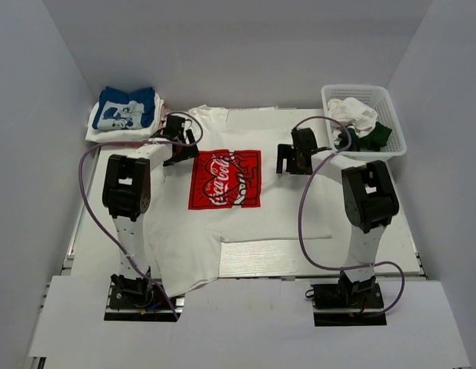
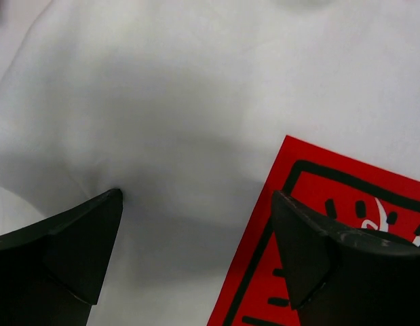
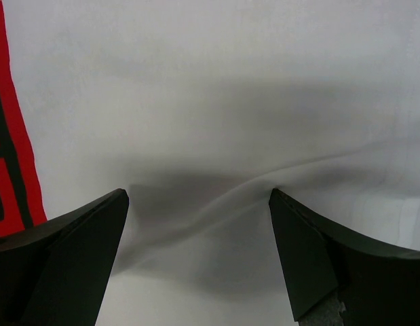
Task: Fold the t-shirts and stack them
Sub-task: Flatten out the tshirt, then grap the side of the flattened tshirt closest away from the robot with both arms
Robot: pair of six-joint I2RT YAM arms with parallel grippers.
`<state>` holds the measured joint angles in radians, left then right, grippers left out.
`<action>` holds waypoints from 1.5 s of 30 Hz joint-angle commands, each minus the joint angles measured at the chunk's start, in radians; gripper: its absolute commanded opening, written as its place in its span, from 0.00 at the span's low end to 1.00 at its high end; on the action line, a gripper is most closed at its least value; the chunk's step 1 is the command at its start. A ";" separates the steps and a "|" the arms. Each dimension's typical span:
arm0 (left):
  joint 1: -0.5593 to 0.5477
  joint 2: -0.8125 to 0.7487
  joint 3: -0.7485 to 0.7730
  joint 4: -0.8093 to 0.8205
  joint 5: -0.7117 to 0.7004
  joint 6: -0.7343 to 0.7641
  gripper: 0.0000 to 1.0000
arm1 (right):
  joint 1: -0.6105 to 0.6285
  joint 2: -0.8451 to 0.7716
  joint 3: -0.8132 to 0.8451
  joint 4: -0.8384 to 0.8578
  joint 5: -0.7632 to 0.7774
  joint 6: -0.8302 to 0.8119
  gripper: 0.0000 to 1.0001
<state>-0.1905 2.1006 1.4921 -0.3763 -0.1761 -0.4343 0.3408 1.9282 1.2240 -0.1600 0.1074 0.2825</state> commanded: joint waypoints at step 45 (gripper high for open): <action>-0.158 -1.323 -1.181 -0.342 0.534 -0.416 0.94 | -0.039 -0.736 -0.501 0.162 0.011 0.164 0.90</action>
<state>-0.3294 0.7696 0.3416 -0.7612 0.3222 -0.8265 0.3080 1.2247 0.7341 -0.0185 0.0837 0.4236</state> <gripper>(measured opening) 0.944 0.905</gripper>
